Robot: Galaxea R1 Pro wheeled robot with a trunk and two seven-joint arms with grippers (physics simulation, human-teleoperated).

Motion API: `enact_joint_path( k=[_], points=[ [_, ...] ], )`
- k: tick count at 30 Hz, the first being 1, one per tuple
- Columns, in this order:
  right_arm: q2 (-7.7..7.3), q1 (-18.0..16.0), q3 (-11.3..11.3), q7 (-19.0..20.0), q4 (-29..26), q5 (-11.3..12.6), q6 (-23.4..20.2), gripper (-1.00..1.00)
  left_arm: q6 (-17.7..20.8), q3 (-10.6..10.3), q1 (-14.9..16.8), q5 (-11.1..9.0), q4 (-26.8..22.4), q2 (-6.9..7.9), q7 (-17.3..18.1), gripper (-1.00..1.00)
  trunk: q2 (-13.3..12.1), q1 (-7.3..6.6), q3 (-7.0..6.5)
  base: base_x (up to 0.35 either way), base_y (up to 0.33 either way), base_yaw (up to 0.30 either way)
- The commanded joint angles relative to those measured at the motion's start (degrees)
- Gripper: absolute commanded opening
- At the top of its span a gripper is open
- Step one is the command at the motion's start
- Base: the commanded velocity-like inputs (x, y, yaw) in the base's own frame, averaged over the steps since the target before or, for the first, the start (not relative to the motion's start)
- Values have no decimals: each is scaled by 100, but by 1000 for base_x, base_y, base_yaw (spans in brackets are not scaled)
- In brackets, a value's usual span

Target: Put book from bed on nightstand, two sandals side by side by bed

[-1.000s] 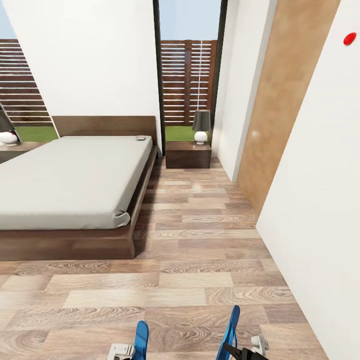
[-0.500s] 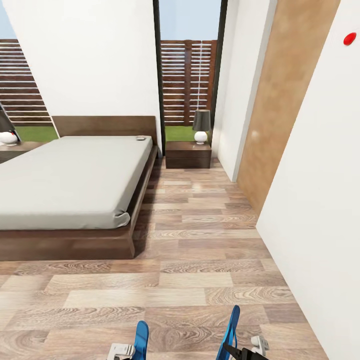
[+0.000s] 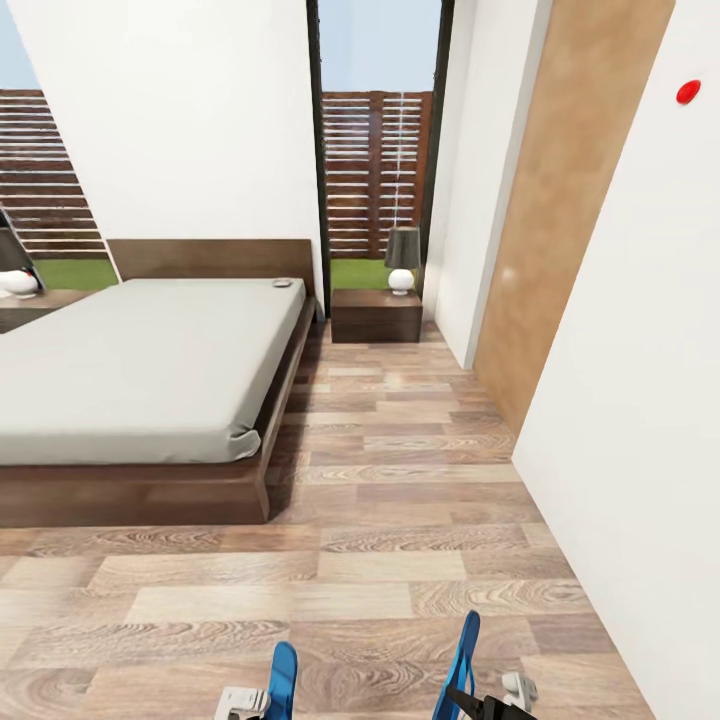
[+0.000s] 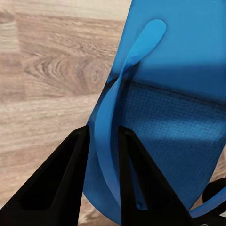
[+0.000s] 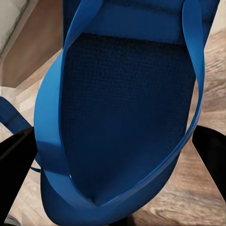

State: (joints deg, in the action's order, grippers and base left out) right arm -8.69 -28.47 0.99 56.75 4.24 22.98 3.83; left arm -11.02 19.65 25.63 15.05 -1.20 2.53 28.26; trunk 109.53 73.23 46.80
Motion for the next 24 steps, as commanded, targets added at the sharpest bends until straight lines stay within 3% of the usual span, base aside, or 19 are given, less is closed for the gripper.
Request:
enact_joint_path(
  k=[1, 24],
  points=[
    [-1, -10, 7, 20, 24, -4, 39, -100, -32, 42, 3, 68, 5, 1, -5, -100, 2, -1, -4, 0, 0, 0],
    [-1, -10, 7, 20, 24, -6, 39, -100, -32, 42, 4, 68, 5, 1, -5, -100, 2, -1, -213, 0, 0, -24]
  ],
)
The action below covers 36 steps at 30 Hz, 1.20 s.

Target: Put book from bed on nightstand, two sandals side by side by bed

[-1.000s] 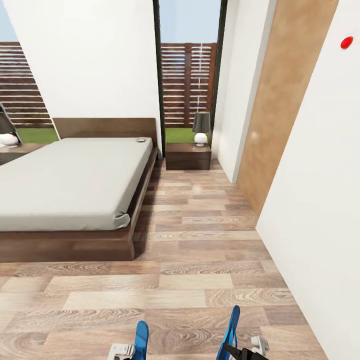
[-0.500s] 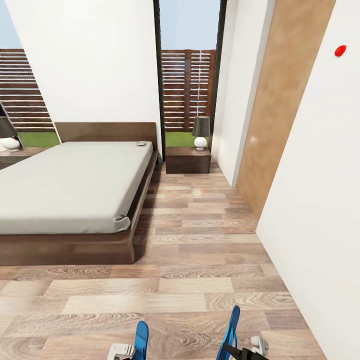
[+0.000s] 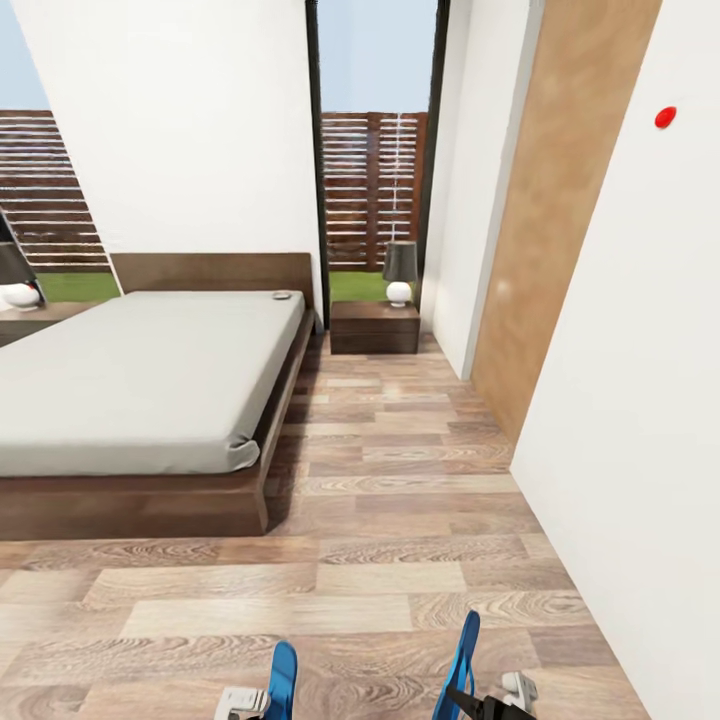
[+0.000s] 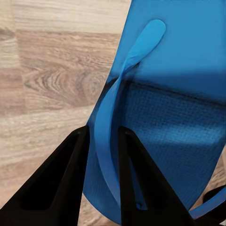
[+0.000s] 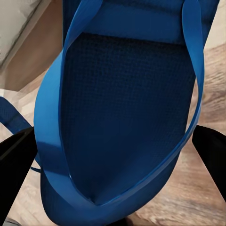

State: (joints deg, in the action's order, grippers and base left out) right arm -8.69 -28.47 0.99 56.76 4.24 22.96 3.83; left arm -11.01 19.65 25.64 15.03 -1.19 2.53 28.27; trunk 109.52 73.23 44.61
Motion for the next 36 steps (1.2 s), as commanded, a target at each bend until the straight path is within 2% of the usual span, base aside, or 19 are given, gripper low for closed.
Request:
enact_joint_path(
  k=[1, 20, 36],
  points=[
    [-1, -10, 7, 20, 24, -3, 39, -100, -33, 45, 3, 70, 5, 2, -6, -100, 2, -1, -4, 0, 0, -59],
    [-1, -10, 7, 20, 24, -4, 39, -100, -33, 42, 2, 70, 5, 2, -6, -100, 2, -1, -175, 0, 0, -66],
    [-1, -10, 6, 20, 24, -5, 39, -100, -19, 41, 3, 70, 5, 2, -6, -100, 2, -1, -188, 18, 0, -5]
  ],
)
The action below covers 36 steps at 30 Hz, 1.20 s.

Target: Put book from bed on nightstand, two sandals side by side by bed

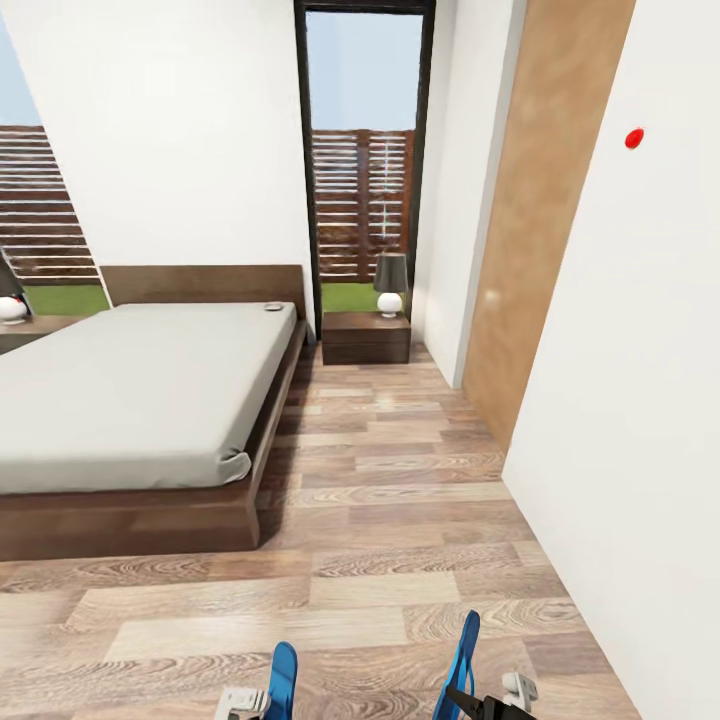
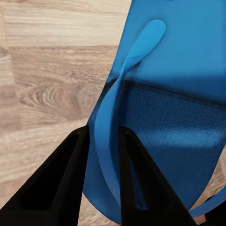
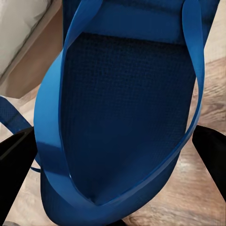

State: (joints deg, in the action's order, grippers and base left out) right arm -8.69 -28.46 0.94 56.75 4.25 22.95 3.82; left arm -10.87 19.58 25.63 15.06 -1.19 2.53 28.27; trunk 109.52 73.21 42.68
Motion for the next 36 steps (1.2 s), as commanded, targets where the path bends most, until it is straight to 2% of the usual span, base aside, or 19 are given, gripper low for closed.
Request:
enact_joint_path(
  k=[1, 13, 30, 36],
  points=[
    [-1, -10, 11, 20, 24, -2, 39, -100, -31, 49, 4, 67, 5, 1, -6, -100, 3, 1, 5, 238, 0, 0],
    [-1, -10, 11, 20, 24, -4, 39, -100, -29, 46, 5, 67, 5, 1, -6, -100, 3, 1, 5, 315, -40, 0],
    [-1, -10, 9, 20, 24, -5, 39, -100, -31, 46, 4, 67, 5, 1, -6, -100, 3, 1, 5, 281, -189, 0],
    [1, -10, 10, 20, 24, -6, 39, -100, -33, 49, 4, 67, 5, 1, -6, -100, 3, 1, 5, 105, -106, 0]
  ],
)
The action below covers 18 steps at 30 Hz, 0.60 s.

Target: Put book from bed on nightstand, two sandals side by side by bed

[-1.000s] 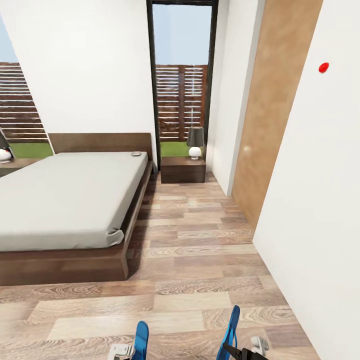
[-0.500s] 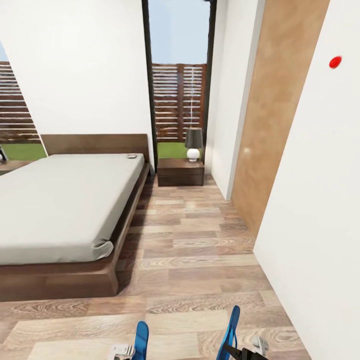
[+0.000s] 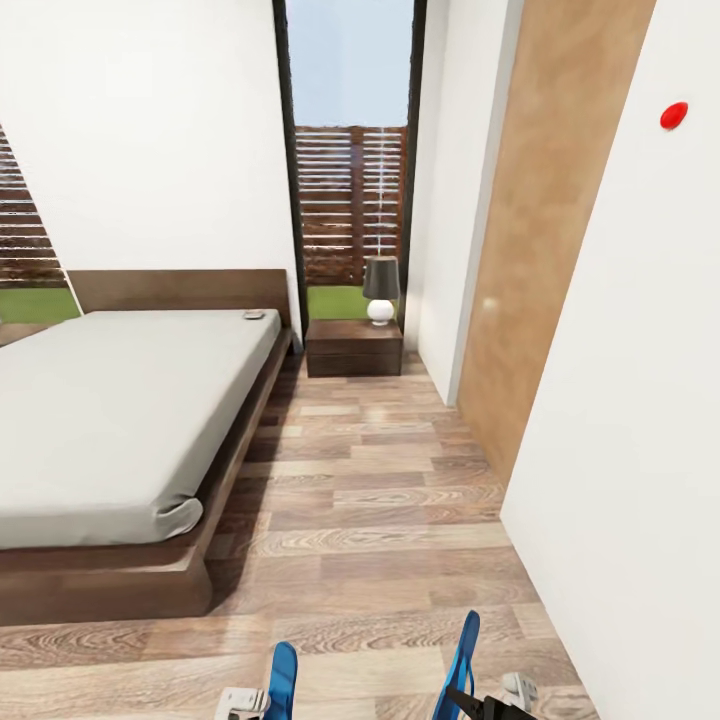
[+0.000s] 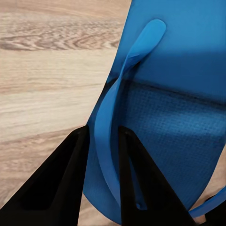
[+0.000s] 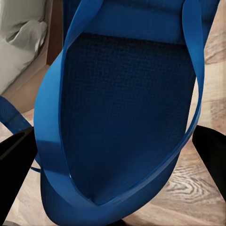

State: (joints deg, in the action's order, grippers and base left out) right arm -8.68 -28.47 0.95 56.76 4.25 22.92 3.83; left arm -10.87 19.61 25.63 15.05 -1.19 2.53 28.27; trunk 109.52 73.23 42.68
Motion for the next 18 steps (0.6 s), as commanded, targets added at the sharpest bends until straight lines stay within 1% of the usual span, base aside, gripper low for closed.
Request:
enact_joint_path(
  k=[1, 5, 18],
  points=[
    [-2, -10, 7, 20, 24, -5, 39, -100, -33, 46, 4, 68, 5, 1, -6, -100, 3, 0, 5, 12, -13, 0],
    [-2, -10, 8, 20, 24, -4, 39, -100, -36, 46, 6, 68, 5, 1, -6, -100, 3, 0, 12, 4, -4, 0],
    [-3, -10, 7, 20, 24, -6, 39, -100, -38, 46, 4, 68, 5, 1, -6, -100, 3, 0, 124, 0, 0, 0]
  ],
)
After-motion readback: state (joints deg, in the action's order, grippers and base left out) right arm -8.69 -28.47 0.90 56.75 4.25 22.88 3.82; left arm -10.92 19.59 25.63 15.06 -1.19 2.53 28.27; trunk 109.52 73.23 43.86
